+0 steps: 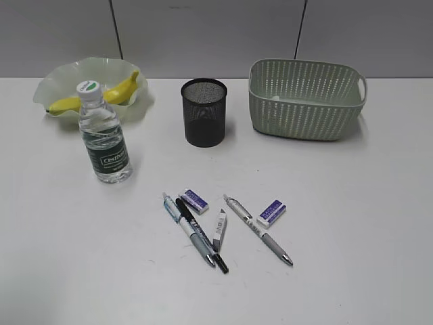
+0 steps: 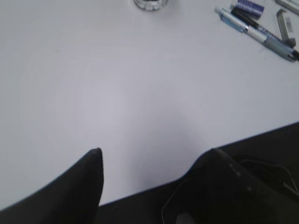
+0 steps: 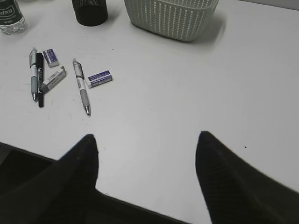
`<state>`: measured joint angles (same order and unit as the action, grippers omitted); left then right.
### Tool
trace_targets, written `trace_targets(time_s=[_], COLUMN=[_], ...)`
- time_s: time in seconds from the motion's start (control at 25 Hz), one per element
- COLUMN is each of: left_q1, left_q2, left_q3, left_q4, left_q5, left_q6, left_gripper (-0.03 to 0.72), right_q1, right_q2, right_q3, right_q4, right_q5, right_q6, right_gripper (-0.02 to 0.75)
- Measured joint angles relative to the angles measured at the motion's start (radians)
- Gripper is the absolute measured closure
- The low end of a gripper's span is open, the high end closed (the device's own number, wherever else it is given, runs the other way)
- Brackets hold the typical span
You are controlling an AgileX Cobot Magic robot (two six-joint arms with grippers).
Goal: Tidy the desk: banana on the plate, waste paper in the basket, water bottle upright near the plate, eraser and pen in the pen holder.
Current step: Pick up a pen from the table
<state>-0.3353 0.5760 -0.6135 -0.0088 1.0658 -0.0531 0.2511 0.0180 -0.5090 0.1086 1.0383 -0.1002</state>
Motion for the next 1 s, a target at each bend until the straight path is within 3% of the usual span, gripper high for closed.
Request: trace_targets(time_s=[0.2, 0.64, 1.0], left_q1=[0.000, 0.000, 0.000], left_q2=[-0.174, -0.518, -0.549], left_q3=[0.032, 0.063, 0.076], left_q4=[0.000, 0.000, 0.000], left_q5=[0.090, 0.017, -0.006], left_q6=[0.026, 0.053, 0.053], left_gripper=[0.228, 0.251, 0.258], right_q1=[0.000, 0.000, 0.000], right_q2=[0.000, 0.056, 0.574], right_q3=[0.000, -0.026, -0.095], right_q4=[0.000, 0.002, 0.107], right_q5=[0.000, -0.078, -0.137], right_q6=[0.000, -0.026, -0.240], right_gripper=[0.220, 0.220, 0.220])
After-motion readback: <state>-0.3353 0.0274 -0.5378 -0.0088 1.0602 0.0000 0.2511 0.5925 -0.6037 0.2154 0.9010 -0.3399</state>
